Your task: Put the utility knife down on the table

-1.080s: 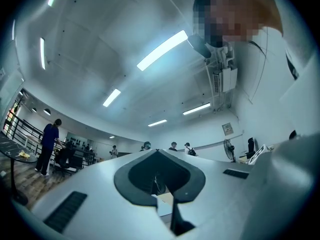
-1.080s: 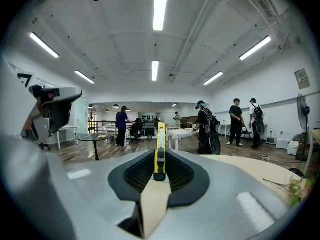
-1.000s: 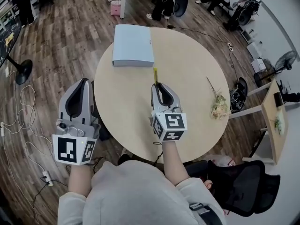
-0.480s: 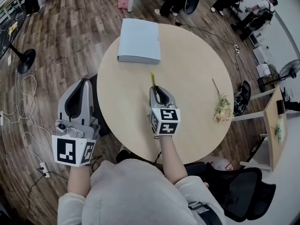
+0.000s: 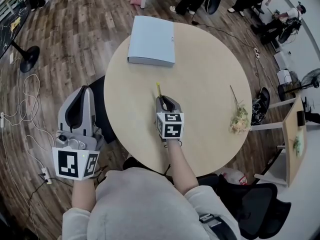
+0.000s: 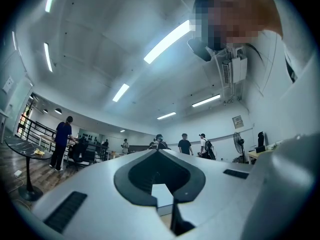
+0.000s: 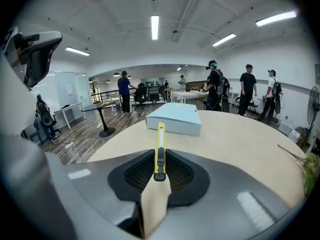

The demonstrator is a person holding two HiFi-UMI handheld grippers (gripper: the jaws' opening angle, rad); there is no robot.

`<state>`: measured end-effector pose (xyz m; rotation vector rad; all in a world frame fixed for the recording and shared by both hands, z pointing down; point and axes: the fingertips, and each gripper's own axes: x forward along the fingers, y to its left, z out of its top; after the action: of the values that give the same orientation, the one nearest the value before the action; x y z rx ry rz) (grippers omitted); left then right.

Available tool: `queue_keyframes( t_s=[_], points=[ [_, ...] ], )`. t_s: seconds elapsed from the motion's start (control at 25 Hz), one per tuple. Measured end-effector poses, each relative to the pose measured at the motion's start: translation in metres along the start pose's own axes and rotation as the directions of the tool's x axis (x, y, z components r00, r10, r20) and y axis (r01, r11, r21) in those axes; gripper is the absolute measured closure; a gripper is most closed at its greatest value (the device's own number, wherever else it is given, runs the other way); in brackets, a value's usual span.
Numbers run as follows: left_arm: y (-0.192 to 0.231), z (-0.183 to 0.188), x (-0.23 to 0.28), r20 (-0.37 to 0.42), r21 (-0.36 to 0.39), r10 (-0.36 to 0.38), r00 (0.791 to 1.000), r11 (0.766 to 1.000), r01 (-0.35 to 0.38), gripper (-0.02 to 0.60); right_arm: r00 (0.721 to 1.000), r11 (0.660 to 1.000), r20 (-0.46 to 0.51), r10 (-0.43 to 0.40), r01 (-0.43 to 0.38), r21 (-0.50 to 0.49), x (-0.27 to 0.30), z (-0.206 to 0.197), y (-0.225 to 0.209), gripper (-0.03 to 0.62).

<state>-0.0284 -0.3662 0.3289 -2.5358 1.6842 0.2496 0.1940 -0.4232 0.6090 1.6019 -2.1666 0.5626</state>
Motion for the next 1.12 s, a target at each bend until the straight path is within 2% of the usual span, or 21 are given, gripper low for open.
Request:
queue_keyframes(
  t_s=[0.52, 0.92, 1.12],
  points=[
    [0.010, -0.016, -0.006, -0.042, 0.008, 0.059, 0.997, 0.998, -0.059, 0.574, 0.984, 1.000, -0.179, 0.014, -0.015, -0.007, 0.037, -0.058, -0.004, 0.519],
    [0.018, -0.021, -0.014, -0.065, 0.020, 0.100, 0.993, 0.995, -0.099, 0.574, 0.963, 0.999, -0.268, 0.016, -0.026, -0.034, 0.052, -0.078, 0.003, 0.519],
    [0.019, -0.020, -0.017, -0.063, 0.026, 0.108, 0.992, 0.994, -0.107, 0.574, 0.960, 0.999, -0.281, 0.012, -0.026, -0.046, 0.056, -0.082, 0.004, 0.519]
  ],
)
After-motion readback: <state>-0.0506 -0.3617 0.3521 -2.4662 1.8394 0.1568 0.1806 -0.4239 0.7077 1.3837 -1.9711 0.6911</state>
